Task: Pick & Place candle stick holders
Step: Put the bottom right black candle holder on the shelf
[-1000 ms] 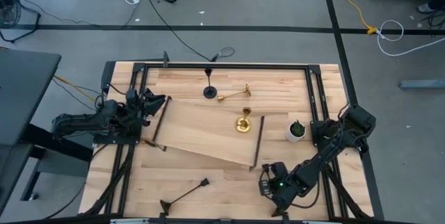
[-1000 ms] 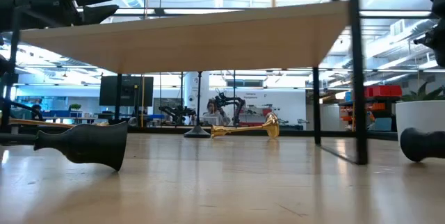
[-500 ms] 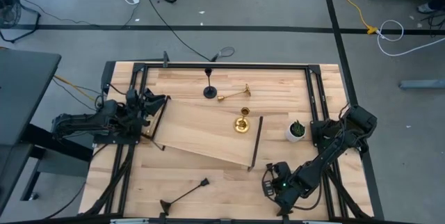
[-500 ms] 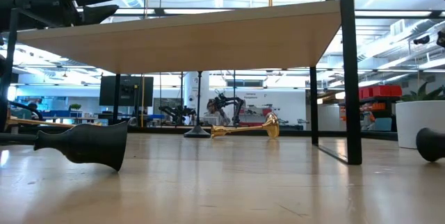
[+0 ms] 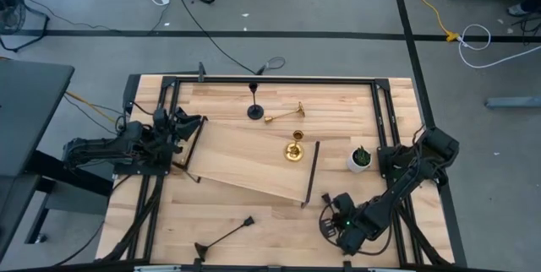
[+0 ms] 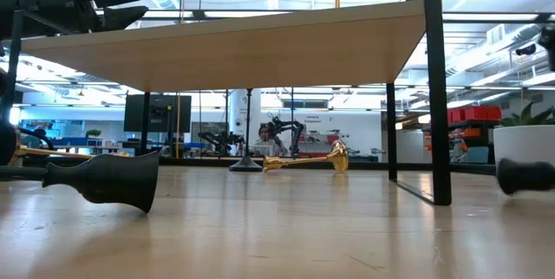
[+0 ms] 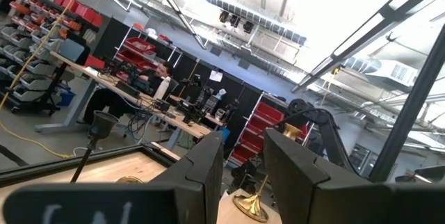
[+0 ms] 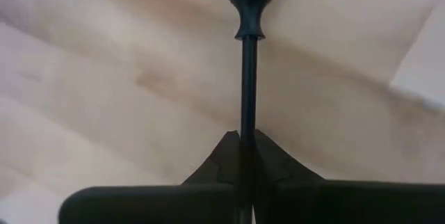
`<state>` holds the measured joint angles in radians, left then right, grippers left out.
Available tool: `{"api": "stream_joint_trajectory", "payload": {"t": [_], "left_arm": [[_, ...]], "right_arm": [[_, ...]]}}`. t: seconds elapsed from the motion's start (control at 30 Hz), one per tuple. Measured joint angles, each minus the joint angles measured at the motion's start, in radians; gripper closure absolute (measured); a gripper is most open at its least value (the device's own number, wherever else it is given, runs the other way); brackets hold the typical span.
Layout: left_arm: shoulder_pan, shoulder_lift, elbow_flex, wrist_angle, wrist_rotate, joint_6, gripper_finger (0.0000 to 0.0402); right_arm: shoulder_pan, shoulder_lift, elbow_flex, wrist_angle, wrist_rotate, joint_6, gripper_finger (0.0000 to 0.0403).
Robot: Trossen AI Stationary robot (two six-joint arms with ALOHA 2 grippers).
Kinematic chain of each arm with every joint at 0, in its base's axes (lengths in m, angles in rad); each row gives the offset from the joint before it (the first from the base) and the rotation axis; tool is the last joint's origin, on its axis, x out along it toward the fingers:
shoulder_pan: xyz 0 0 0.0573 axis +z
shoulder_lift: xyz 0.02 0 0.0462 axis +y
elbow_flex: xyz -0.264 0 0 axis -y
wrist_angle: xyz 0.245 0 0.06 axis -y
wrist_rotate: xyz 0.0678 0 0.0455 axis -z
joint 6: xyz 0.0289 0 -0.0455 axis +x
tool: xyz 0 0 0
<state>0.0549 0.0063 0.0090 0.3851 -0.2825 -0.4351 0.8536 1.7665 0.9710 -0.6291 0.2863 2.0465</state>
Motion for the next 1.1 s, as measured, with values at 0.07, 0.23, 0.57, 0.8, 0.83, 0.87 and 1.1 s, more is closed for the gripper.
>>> {"api": "stream_joint_trajectory", "payload": {"t": [0.07,0.23,0.57,0.8,0.83,0.87,1.1], "left_arm": [[0.000,0.000,0.000,0.000,0.000,0.000,0.0293],[0.000,0.000,0.000,-0.001,0.000,0.000,0.0293],[0.000,0.000,0.000,-0.003,0.138,0.001,0.0293],[0.000,0.000,0.000,-0.001,0.251,0.001,0.0293],[0.000,0.000,0.000,-0.004,0.255,0.000,0.0293],[0.000,0.000,0.000,-0.012,0.266,0.001,0.0293],[0.000,0.000,0.000,-0.138,0.476,0.090,0.0293]], "right_arm": [[0.001,-0.022,-0.002,-0.021,0.030,-0.014,0.0399],[0.015,-0.074,0.046,-0.107,0.064,-0.021,0.0399],[0.075,-0.121,0.247,-0.306,0.314,-0.084,0.0399],[0.087,-0.122,0.393,-0.347,0.455,-0.231,0.0399],[0.087,-0.122,0.411,-0.346,0.471,-0.260,0.0399],[0.087,-0.122,0.427,-0.345,0.490,-0.288,0.0399],[0.087,-0.123,0.515,-0.295,0.627,-0.495,0.0399]]}}
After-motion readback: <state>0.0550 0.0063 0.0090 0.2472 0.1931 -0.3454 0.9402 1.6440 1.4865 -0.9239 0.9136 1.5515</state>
